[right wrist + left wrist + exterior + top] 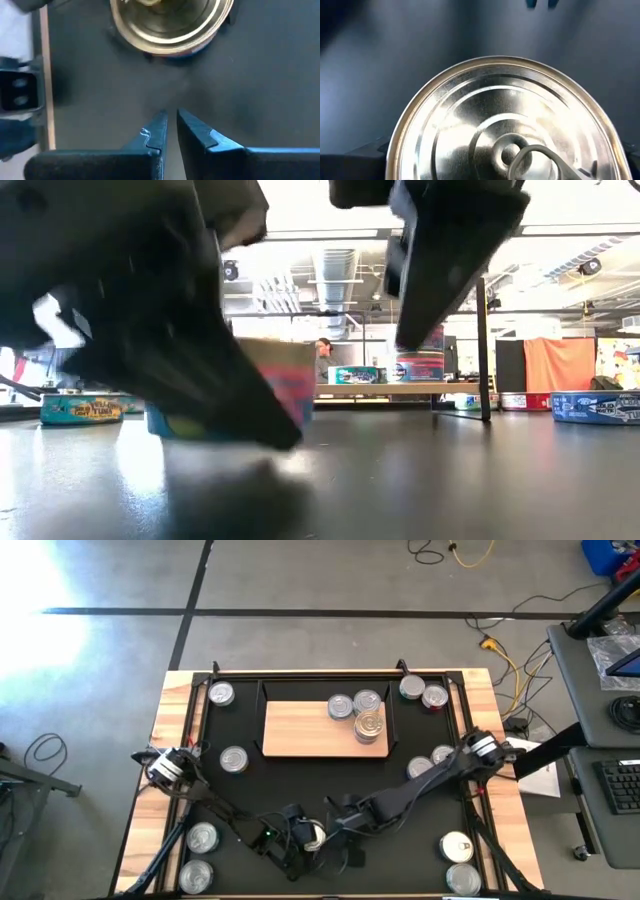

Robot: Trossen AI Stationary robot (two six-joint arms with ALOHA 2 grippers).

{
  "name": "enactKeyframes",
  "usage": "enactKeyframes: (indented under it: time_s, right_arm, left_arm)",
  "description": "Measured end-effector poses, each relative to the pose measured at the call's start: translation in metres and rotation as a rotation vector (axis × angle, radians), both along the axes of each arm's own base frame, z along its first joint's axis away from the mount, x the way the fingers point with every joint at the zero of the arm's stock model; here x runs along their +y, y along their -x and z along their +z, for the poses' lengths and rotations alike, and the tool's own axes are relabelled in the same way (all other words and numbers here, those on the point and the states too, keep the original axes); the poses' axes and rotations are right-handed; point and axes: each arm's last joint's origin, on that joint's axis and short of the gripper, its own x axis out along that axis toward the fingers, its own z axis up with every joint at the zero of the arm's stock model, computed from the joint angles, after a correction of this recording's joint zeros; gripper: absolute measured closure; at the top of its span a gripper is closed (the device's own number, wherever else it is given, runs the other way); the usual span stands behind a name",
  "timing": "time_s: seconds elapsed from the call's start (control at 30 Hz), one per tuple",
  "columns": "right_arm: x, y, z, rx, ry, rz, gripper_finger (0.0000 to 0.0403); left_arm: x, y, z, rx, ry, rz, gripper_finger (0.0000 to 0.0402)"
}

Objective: Stack canned seafood by type on shelf
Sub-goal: Put the middle left blue and orange tuna can on the shelf

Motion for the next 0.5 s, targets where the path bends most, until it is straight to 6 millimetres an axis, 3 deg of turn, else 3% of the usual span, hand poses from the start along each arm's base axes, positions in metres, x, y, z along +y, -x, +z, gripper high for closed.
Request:
enactKeyframes:
  time_s: [0.23,0.37,0.5]
  right_arm:
    - [-0.016,0.019,0.056,-0.129,0.039,-0.054,0.0369]
    - [-0.028,0.028,0.086,-0.281,0.184,-0.131,0.0369]
    - [-0.043,0.032,0.103,-0.358,0.317,-0.159,0.0369]
  left_arm:
    - [0.029,-0.008,0.036,-0.037,0.015,0.083,0.0032]
    - [0.045,-0.015,0.055,-0.106,-0.015,0.122,0.0032]
    - [0.062,-0.022,0.061,-0.116,-0.036,0.150,0.0032]
